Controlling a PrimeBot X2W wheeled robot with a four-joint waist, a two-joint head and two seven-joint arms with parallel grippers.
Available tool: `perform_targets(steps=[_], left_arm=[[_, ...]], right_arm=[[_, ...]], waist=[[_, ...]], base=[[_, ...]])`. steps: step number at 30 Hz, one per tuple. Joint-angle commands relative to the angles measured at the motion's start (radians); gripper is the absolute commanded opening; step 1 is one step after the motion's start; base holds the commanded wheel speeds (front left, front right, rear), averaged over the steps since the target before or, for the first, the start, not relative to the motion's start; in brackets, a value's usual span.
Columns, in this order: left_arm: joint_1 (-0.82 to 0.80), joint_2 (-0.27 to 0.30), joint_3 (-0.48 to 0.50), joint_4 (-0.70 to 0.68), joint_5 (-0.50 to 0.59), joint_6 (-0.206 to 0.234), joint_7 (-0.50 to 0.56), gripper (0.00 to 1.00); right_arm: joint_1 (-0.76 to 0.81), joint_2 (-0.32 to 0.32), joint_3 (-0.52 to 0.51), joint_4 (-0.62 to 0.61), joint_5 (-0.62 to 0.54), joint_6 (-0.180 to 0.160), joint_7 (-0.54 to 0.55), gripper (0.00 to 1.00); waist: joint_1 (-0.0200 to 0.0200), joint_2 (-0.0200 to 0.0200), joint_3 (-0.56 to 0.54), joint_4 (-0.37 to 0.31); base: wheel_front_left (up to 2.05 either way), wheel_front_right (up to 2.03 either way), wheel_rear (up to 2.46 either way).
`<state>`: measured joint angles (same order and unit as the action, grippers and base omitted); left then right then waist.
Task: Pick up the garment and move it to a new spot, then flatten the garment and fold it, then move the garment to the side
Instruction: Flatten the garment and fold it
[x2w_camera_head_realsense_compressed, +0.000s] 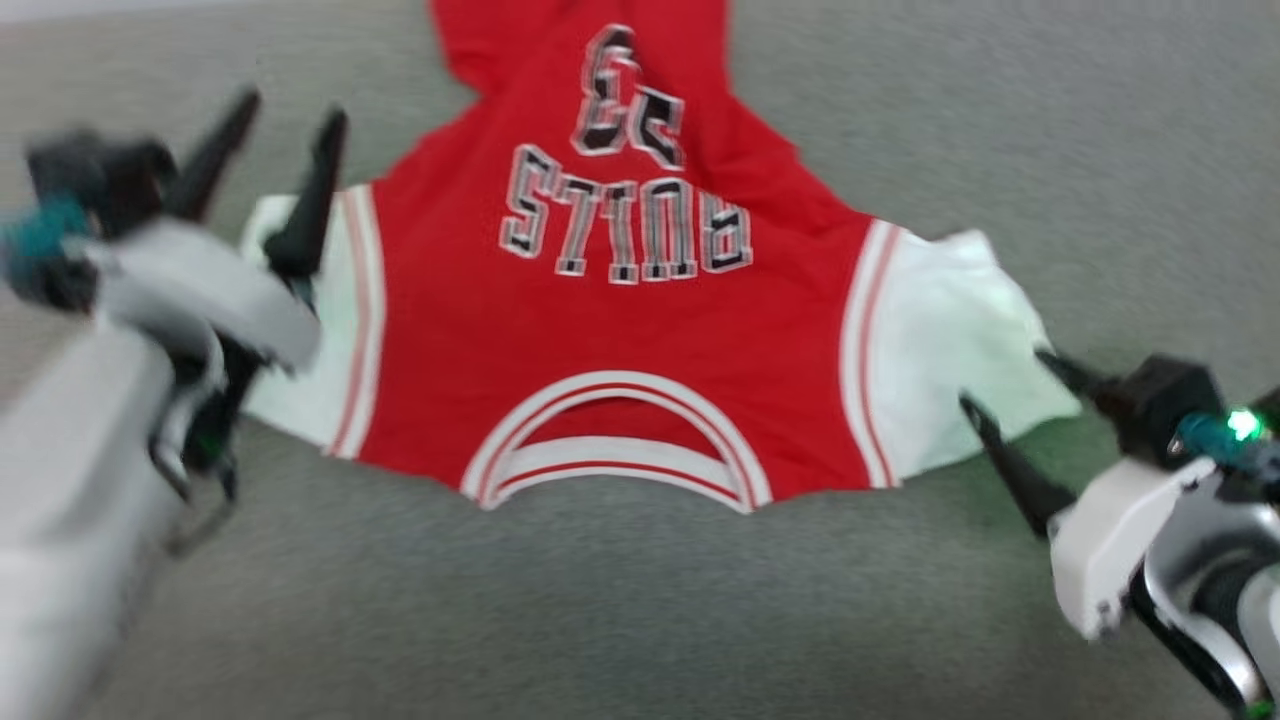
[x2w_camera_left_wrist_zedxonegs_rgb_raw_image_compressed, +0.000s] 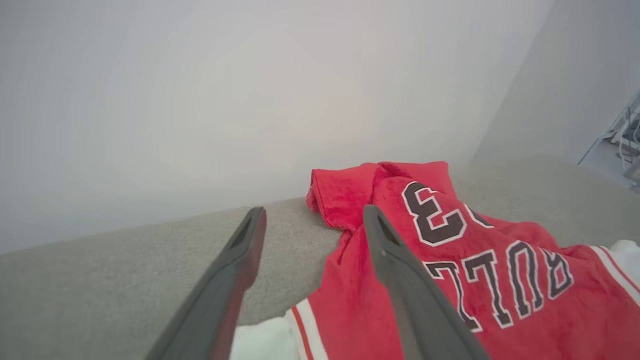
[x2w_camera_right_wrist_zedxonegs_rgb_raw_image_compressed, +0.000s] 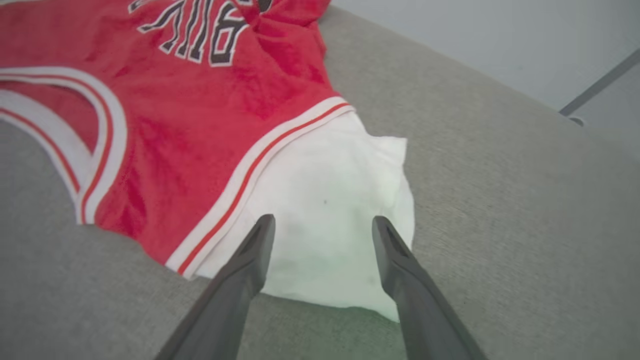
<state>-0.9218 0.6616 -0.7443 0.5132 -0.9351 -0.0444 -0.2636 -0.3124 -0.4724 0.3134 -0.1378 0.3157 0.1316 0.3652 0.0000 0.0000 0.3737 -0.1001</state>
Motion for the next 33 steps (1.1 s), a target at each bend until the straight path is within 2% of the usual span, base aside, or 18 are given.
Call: perform_targets(steps=[1,3,7,10,15,22,26,27,28,29,31,33], left_arm=[[0.08,-0.024,0.078,-0.048,0.037,0.014,-0.001,1.0],[0.201,-0.055,0.186,-0.11,0.098,0.019,0.0,1.0],[0.391,-0.119,0.339,-0.211,0.229,0.025,0.0,1.0],[0.497,-0.157,0.425,-0.266,0.311,0.019,0.0,1.0],[0.608,-0.218,0.521,-0.333,0.42,-0.009,0.0,1.0],[0.666,-0.266,0.592,-0.362,0.477,-0.043,0.0,1.0],[0.674,-0.263,0.624,-0.357,0.494,-0.065,0.0,1.0],[0.664,-0.253,0.632,-0.354,0.499,-0.072,0.0,1.0],[0.649,-0.231,0.623,-0.354,0.511,-0.08,0.0,1.0],[0.643,-0.219,0.615,-0.352,0.514,-0.081,0.0,1.0],[0.634,-0.202,0.604,-0.35,0.519,-0.084,0.0,1.0],[0.611,-0.159,0.574,-0.344,0.522,-0.085,-0.001,1.0]], right_arm=[[0.031,-0.04,0.029,-0.014,0.032,-0.002,0.032,1.0],[0.045,-0.106,0.067,-0.043,0.063,-0.002,0.088,1.0],[0.057,-0.237,0.131,-0.1,0.13,-0.002,0.21,1.0],[0.029,-0.311,0.168,-0.138,0.159,-0.002,0.286,1.0],[-0.032,-0.398,0.227,-0.15,0.206,-0.002,0.36,1.0],[-0.075,-0.445,0.284,-0.081,0.251,-0.002,0.392,1.0],[-0.089,-0.451,0.306,-0.037,0.233,-0.002,0.383,1.0],[-0.093,-0.45,0.322,-0.016,0.22,-0.002,0.378,0.73],[-0.099,-0.439,0.335,0.006,0.215,-0.002,0.372,0.09],[-0.1,-0.435,0.341,0.014,0.216,-0.002,0.364,0.0],[-0.104,-0.43,0.346,0.024,0.217,-0.002,0.358,0.0],[-0.113,-0.424,0.354,0.041,0.212,-0.002,0.342,0.0]], waist=[[0.0,0.0,-0.067,0.111],[0.0,0.0,-0.075,0.139],[0.0,0.0,-0.084,0.188],[0.0,0.0,-0.081,0.221],[0.0,0.0,-0.065,0.271],[0.0,0.0,-0.041,0.307],[0.0,0.0,-0.026,0.307],[0.0,0.0,-0.019,0.301],[0.0,0.0,-0.015,0.291],[0.0,0.0,-0.013,0.286],[0.0,0.0,-0.012,0.281],[0.0,0.0,-0.009,0.269]], base=[[0.0,0.0,0.0],[0.0,0.0,0.0],[0.0,0.0,0.0],[0.0,0.0,0.0],[0.0,0.0,0.0],[0.0,0.0,0.0],[0.0,0.0,0.0],[0.0,0.0,0.0],[0.0,0.0,0.0],[0.0,0.0,0.0],[0.0,0.0,0.0],[0.0,0.0,0.0]])
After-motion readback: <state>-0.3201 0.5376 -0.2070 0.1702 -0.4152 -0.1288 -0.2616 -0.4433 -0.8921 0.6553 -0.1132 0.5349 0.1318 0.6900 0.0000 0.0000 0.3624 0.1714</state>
